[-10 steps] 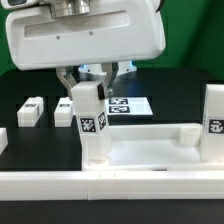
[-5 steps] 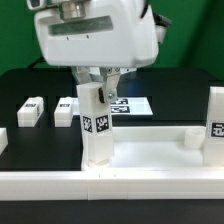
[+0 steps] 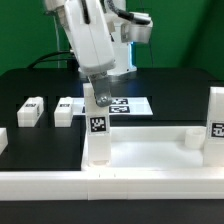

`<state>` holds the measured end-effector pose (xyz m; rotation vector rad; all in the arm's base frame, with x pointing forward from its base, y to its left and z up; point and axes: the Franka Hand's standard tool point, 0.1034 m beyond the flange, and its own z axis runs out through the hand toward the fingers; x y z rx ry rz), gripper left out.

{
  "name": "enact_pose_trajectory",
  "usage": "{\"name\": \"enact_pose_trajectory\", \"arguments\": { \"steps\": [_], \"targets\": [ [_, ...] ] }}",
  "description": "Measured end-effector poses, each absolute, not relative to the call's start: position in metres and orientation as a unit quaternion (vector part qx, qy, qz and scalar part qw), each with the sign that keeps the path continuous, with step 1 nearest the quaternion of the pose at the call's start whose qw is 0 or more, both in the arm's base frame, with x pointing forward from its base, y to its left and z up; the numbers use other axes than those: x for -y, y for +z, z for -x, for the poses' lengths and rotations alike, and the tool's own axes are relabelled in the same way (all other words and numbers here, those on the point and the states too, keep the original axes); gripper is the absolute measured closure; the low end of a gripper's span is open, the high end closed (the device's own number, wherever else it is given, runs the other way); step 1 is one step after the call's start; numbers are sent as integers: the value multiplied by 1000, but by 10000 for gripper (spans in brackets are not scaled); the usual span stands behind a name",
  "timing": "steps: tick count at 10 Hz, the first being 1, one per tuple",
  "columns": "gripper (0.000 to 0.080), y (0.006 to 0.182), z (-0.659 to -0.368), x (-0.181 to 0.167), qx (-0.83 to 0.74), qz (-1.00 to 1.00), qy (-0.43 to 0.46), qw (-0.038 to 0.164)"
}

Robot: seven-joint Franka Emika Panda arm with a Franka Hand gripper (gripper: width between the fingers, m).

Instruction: Assemble desk

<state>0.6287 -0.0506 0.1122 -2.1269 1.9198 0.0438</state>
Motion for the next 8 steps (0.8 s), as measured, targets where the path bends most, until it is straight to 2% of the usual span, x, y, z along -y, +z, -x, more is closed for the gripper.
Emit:
{"name": "enact_pose_trajectory", "arguments": {
  "steps": [1, 2, 3, 8],
  "targets": [
    [318, 112, -628, 50, -654, 744, 14, 136],
    [188, 111, -625, 48, -572, 811, 12, 125],
    [160, 112, -624, 47, -481, 868, 15, 121],
    [150, 112, -624, 49, -328, 937, -7, 121]
  ]
}}
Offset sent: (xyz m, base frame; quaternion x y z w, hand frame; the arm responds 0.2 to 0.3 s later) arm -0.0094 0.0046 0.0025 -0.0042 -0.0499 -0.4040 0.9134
